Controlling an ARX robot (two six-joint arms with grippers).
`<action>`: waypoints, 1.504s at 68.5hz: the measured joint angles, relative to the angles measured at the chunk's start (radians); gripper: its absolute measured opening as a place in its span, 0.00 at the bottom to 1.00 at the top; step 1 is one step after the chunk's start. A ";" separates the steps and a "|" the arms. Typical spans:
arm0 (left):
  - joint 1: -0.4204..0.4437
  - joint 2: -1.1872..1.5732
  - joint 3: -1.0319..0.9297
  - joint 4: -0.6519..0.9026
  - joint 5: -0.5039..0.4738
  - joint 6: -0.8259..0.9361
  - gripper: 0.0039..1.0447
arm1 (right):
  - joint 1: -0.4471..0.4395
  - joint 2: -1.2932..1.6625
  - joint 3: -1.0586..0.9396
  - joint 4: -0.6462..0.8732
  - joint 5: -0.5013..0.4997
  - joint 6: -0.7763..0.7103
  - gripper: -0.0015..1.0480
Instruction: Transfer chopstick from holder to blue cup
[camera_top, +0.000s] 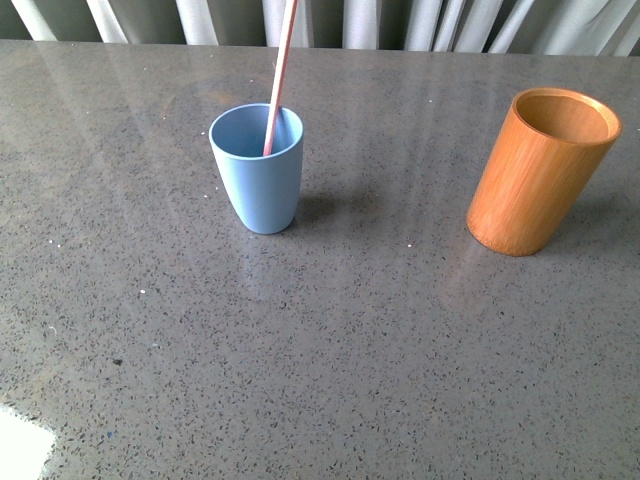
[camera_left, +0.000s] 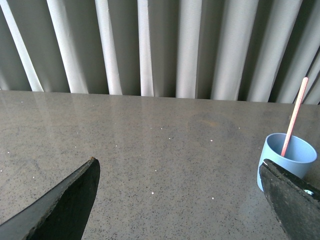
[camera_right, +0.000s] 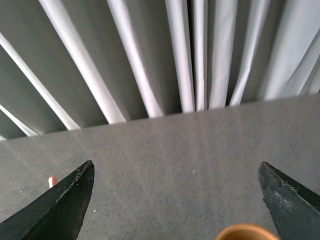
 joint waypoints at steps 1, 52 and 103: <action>0.000 0.000 0.000 0.000 0.000 0.000 0.92 | -0.013 -0.030 -0.034 0.015 -0.006 -0.021 0.70; 0.000 0.000 0.000 0.000 0.000 0.000 0.92 | -0.274 -0.512 -0.579 0.051 -0.253 -0.122 0.02; 0.000 0.000 0.000 0.000 0.000 0.000 0.92 | -0.375 -0.911 -0.690 -0.208 -0.354 -0.122 0.02</action>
